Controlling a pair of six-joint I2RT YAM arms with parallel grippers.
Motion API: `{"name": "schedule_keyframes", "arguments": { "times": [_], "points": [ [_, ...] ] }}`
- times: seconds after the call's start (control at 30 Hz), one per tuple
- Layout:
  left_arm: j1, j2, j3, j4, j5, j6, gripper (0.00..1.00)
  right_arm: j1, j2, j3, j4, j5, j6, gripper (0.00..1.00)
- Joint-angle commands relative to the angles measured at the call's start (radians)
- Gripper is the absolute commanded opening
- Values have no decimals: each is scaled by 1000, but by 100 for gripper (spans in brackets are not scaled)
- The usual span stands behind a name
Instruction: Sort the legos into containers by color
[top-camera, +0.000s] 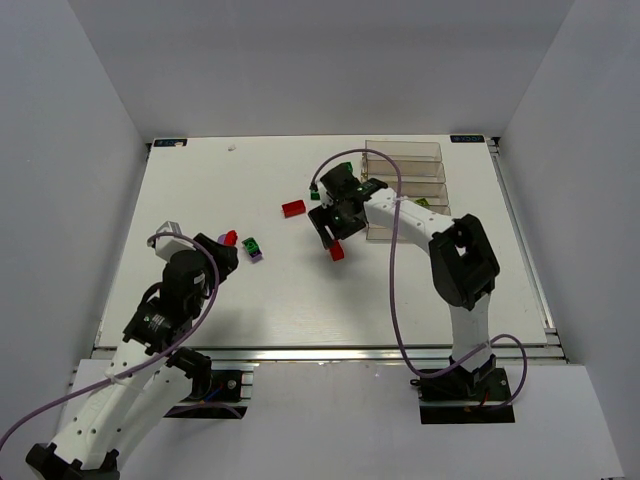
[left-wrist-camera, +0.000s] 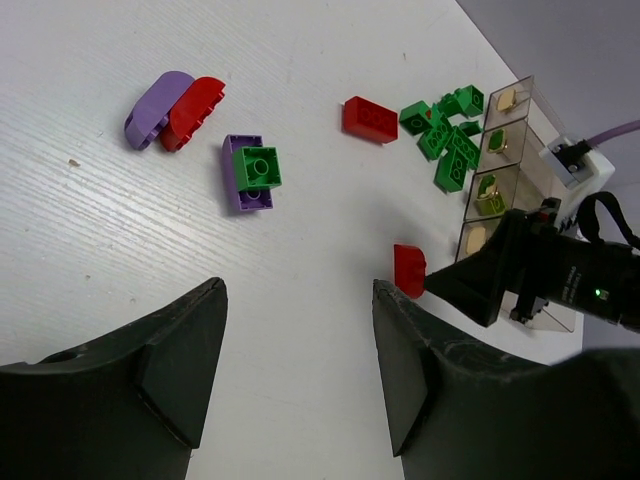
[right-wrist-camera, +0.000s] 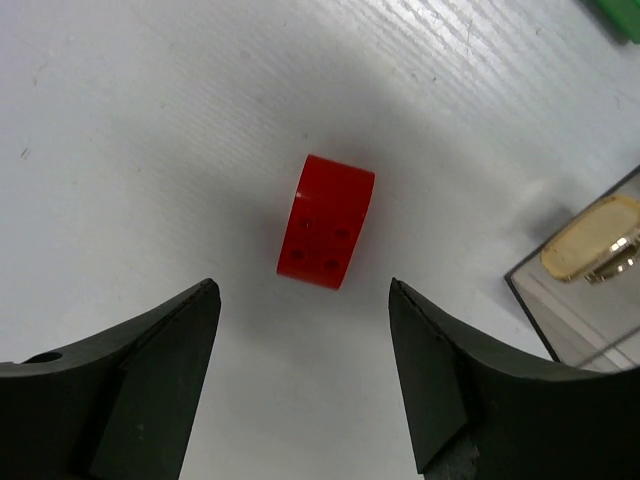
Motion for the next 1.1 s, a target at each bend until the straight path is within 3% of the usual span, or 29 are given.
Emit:
{"name": "schedule_keyframes", "arguments": {
  "times": [0.0,0.3,0.53,0.7,0.8,0.93,1.0,1.07],
  "points": [
    [0,-20,-9,-24,-10,-16,70,5,58,68,37,-4,63,73],
    [0,-46,-10,-55,-25,-33,70,7,136,66,62,-1,30,71],
    [0,-32,-16,-37,-20,-34,70,7,119,6,78,32,4,54],
    [0,-17,-19,-21,-13,-30,70,7,118,-27,88,41,-13,53],
    [0,-14,-13,-24,-14,-27,70,7,118,-36,100,45,-37,43],
    [0,-29,-12,-43,-22,-30,70,5,11,-85,183,61,-141,9],
    [0,-46,-21,-43,-24,-34,70,-3,-43,-111,221,11,-202,0],
    [0,-55,-30,-46,-24,-39,70,-35,-138,-131,230,-115,-339,0]
  ]
}}
